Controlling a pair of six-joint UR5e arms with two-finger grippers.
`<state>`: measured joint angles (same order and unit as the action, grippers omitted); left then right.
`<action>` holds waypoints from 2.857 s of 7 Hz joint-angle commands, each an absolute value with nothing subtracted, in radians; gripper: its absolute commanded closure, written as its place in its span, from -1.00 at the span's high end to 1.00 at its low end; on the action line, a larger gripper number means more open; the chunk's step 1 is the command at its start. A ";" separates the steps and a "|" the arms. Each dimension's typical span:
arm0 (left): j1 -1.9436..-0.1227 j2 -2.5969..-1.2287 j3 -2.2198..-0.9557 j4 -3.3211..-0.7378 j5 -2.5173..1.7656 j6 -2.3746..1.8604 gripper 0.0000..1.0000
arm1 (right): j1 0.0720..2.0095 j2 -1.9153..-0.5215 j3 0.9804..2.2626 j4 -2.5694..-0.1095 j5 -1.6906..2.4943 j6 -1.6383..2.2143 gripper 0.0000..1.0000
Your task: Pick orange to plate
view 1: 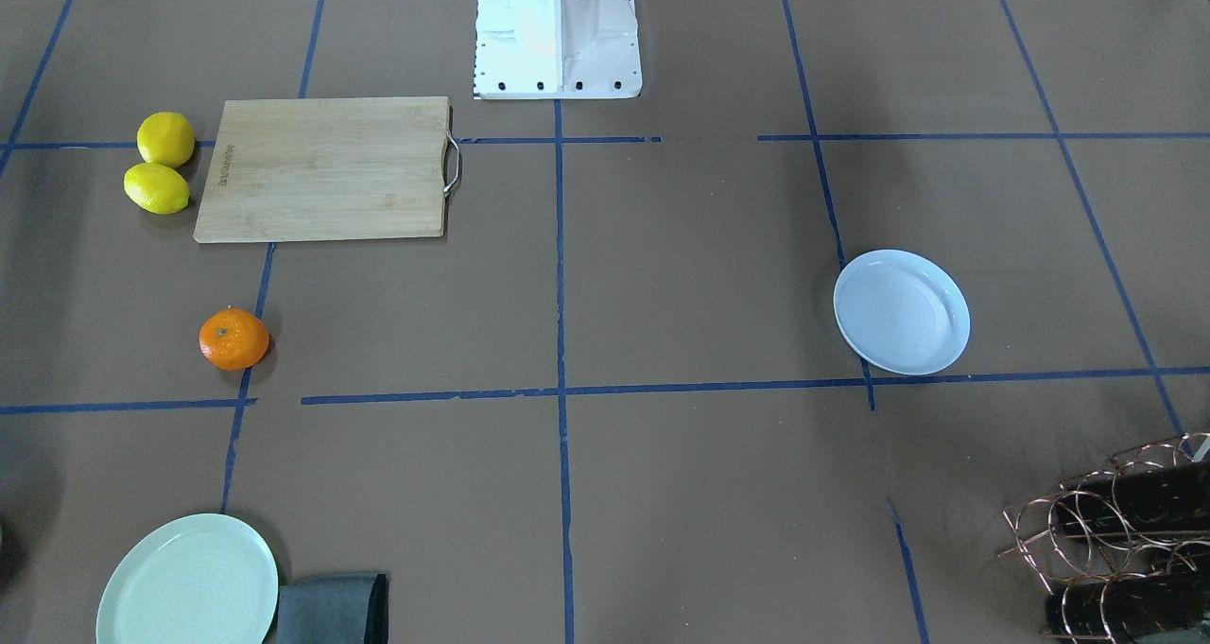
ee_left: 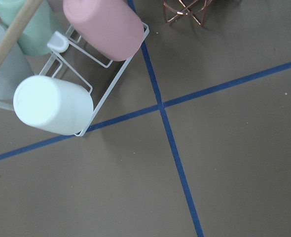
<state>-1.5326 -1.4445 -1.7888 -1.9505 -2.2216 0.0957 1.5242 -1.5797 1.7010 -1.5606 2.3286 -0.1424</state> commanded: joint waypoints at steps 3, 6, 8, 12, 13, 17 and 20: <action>-1.452 -1.480 -1.712 -2.455 -2.316 -0.270 1.00 | 1.454 -1.580 1.704 -1.304 2.378 0.042 1.00; -1.084 -1.447 -1.684 -2.640 -2.163 -0.678 1.00 | 1.443 -1.591 1.697 -1.241 2.378 0.051 1.00; -0.924 -1.448 -1.678 -2.663 -1.986 -0.980 0.22 | 1.443 -1.607 1.701 -1.241 2.378 0.051 1.00; -0.827 -1.538 -1.511 -2.674 -1.783 -1.103 -0.02 | 1.443 -1.611 1.703 -1.241 2.378 0.046 1.00; -0.818 -1.567 -1.487 -2.674 -1.767 -1.104 -0.02 | 1.443 -1.611 1.703 -1.241 2.378 0.045 1.00; -0.796 -1.572 -1.482 -2.674 -1.764 -1.100 -1.00 | 1.443 -1.617 1.703 -1.241 2.376 0.046 1.00; -0.798 -1.583 -1.622 -2.662 -1.788 -1.092 -1.00 | 1.443 -1.615 1.706 -1.241 2.376 0.048 1.00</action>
<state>-0.7969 -1.5758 -1.5483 -2.6693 -1.7766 -1.0931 1.4435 -1.6154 1.7042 -1.2406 2.3761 0.0464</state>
